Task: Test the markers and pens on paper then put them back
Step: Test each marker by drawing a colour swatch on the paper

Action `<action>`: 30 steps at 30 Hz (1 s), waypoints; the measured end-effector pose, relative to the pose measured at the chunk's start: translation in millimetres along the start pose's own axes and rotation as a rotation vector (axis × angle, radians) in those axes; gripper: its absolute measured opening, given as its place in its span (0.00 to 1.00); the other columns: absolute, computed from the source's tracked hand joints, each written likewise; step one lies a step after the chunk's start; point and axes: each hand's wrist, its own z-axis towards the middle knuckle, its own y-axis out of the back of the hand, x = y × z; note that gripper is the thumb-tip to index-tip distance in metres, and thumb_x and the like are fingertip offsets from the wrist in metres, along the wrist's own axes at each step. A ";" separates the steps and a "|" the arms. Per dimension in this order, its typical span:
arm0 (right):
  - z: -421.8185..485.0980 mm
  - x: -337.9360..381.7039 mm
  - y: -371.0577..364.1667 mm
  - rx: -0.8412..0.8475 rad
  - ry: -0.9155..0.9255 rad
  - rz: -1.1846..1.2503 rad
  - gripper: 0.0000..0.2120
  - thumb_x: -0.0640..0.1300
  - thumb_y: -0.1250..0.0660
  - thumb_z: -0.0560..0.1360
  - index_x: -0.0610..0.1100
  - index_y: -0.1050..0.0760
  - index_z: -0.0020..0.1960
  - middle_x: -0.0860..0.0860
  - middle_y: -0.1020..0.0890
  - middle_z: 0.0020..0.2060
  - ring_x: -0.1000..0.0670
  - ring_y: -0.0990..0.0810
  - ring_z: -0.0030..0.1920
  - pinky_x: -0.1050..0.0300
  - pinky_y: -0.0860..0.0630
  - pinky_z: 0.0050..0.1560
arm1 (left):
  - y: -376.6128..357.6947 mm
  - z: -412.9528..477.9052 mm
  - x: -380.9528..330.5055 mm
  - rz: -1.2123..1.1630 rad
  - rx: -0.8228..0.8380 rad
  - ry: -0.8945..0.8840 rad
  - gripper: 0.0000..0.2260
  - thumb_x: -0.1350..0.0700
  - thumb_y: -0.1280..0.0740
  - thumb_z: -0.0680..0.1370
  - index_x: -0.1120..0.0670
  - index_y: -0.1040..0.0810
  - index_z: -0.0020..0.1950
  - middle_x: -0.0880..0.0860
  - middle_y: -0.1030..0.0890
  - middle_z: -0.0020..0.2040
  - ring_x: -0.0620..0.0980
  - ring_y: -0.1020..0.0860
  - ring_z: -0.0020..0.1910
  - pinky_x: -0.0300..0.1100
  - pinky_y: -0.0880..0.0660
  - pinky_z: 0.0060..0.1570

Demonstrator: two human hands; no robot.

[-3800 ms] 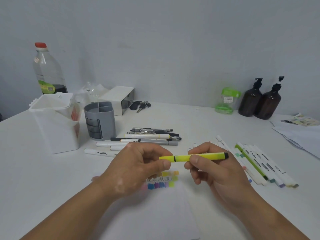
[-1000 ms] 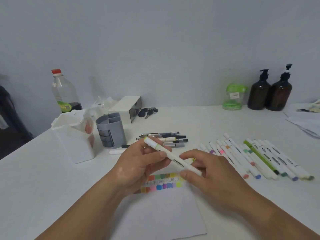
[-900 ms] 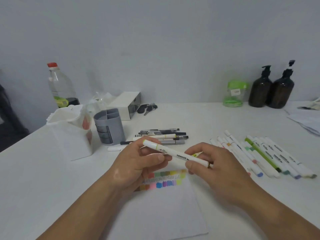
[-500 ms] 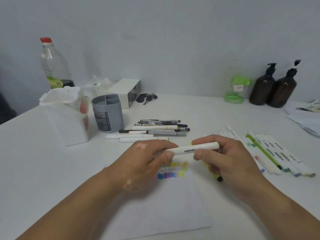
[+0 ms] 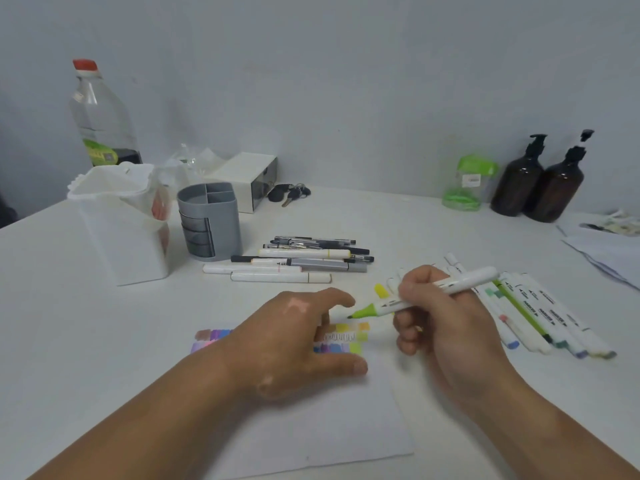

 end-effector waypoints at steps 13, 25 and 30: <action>-5.0 -13.1 -3.7 0.074 -0.061 -0.458 0.07 0.38 0.28 0.74 0.49 0.18 0.41 0.47 0.21 0.26 0.49 0.24 0.25 0.61 0.28 0.26 | 6.5 -0.9 9.0 0.132 0.170 0.134 0.36 0.29 0.27 0.65 0.38 0.29 0.71 0.37 0.26 0.54 0.41 0.26 0.48 0.32 0.30 0.45; -6.0 -14.9 -5.5 0.096 -0.055 -0.587 0.06 0.42 0.27 0.74 0.53 0.17 0.41 0.49 0.20 0.25 0.53 0.23 0.25 0.64 0.27 0.27 | 5.2 0.7 12.0 0.143 0.180 0.141 0.38 0.28 0.28 0.65 0.38 0.29 0.72 0.40 0.23 0.62 0.43 0.26 0.54 0.38 0.25 0.54; -6.6 -13.6 -5.0 0.114 -0.059 -0.643 0.06 0.42 0.28 0.72 0.53 0.18 0.40 0.53 0.22 0.24 0.55 0.26 0.25 0.64 0.30 0.25 | 3.9 1.8 13.7 0.149 0.171 0.141 0.37 0.28 0.27 0.64 0.38 0.29 0.71 0.40 0.23 0.62 0.43 0.25 0.53 0.39 0.24 0.55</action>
